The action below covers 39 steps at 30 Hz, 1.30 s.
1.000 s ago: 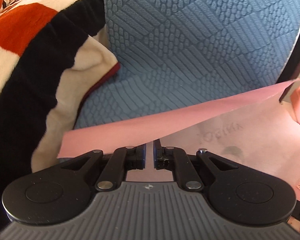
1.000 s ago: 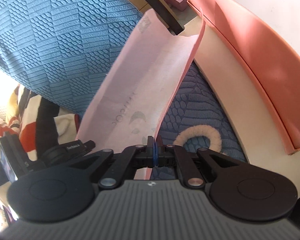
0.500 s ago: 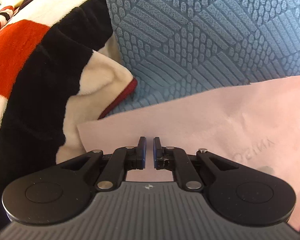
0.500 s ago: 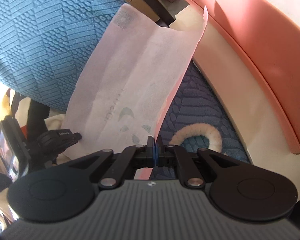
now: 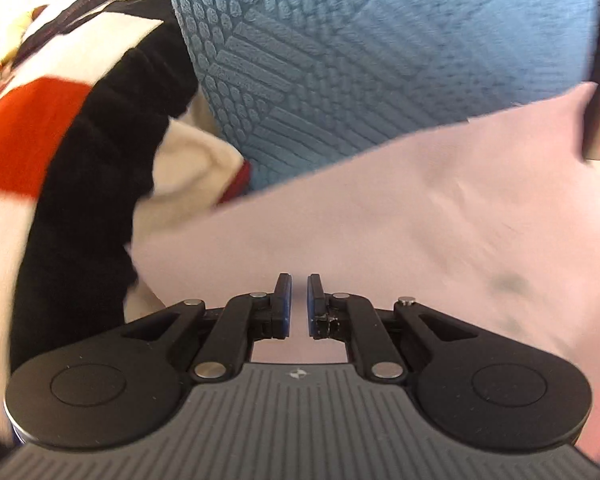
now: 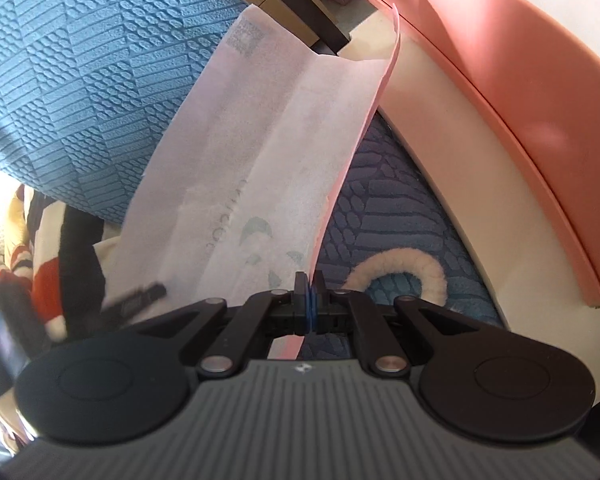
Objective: Organize objects
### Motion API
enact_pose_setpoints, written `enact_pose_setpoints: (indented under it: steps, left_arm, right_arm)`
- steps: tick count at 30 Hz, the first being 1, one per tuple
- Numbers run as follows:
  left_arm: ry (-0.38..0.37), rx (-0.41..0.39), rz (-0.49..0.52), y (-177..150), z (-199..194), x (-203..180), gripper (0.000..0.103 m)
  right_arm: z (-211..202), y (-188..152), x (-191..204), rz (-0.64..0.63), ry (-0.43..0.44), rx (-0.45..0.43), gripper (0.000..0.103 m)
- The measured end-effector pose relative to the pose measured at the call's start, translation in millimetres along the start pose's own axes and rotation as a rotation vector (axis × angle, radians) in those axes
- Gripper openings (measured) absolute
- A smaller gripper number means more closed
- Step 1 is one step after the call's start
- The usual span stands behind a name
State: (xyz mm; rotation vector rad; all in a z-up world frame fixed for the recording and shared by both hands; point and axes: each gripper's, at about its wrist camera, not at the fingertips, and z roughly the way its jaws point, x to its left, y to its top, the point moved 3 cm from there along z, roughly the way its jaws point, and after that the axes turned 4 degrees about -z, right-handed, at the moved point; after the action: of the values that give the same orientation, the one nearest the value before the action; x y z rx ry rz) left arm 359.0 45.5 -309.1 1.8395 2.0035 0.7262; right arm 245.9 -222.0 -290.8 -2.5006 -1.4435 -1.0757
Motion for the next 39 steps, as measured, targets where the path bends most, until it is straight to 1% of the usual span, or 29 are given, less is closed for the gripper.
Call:
enact_pose_setpoints:
  steps: [3,7,10,13,14,15,16,17,18,20,23,26,28,29,30,31,33,35,37,39]
  left_arm:
    - [-0.103,0.016,-0.005,-24,-29,-5,0.01]
    - [-0.213,0.01,0.032,-54,-66,-18,0.01]
    - [-0.303,0.007,0.1,-71,-83,-36,0.01]
    - [-0.369,0.01,0.166,-88,-97,-54,0.011]
    - [-0.388,0.016,0.179,-91,-99,-59,0.017]
    - [-0.401,0.022,0.183,-96,-104,-64,0.027]
    - [-0.407,0.024,0.183,-98,-104,-65,0.031]
    - [-0.416,0.024,0.184,-99,-105,-65,0.04]
    - [-0.428,0.03,0.188,-100,-105,-67,0.044]
    - [-0.447,0.046,0.219,-104,-104,-72,0.044]
    - [-0.444,0.041,0.287,-111,-104,-80,0.044]
    - [-0.429,0.049,0.317,-114,-102,-82,0.044]
    - [-0.397,0.046,0.331,-115,-100,-81,0.041]
    - [-0.385,0.043,0.338,-116,-99,-81,0.033]
    - [-0.384,0.041,0.339,-116,-98,-81,0.023]
    - [-0.389,0.036,0.333,-115,-100,-80,0.019]
    - [-0.402,0.021,0.316,-112,-102,-78,0.011]
    - [-0.441,0.039,0.265,-108,-101,-73,0.008]
    - [-0.473,0.065,0.198,-105,-98,-67,0.008]
    - [-0.51,0.101,0.106,-101,-94,-59,0.008]
  right_arm:
    - [0,0,1,0.021,0.012,0.001,0.004]
    - [-2,0,4,0.018,0.025,-0.008,0.004]
    - [-3,0,3,0.018,0.029,-0.009,0.004]
    - [-4,-1,0,0.023,0.021,-0.01,0.004]
    - [-5,0,-2,0.024,0.017,-0.009,0.004]
    - [-6,0,-4,0.024,0.014,-0.01,0.004]
    - [-6,0,-5,0.021,0.011,-0.01,0.004]
    - [-6,0,-6,0.018,0.01,-0.009,0.004]
    - [-6,0,-7,0.016,0.01,-0.006,0.004]
    - [-6,0,-10,0.017,0.008,-0.003,0.004]
    - [-5,-1,-12,0.014,0.012,0.007,0.004]
    - [-5,-1,-13,0.019,0.017,0.013,0.004]
    - [-6,-2,-15,0.016,0.011,0.012,0.004]
    - [-7,-1,-15,0.013,0.008,0.011,0.004]
    - [-7,-1,-16,0.011,0.007,0.011,0.004]
    - [-7,-1,-16,0.009,0.005,0.012,0.006]
    - [-8,0,-17,0.003,-0.003,0.003,0.007]
    - [-11,1,-16,-0.007,-0.005,-0.009,0.007]
    - [-13,2,-15,-0.014,0.001,-0.012,0.01]
    - [-15,2,-12,-0.035,0.012,-0.015,0.012]
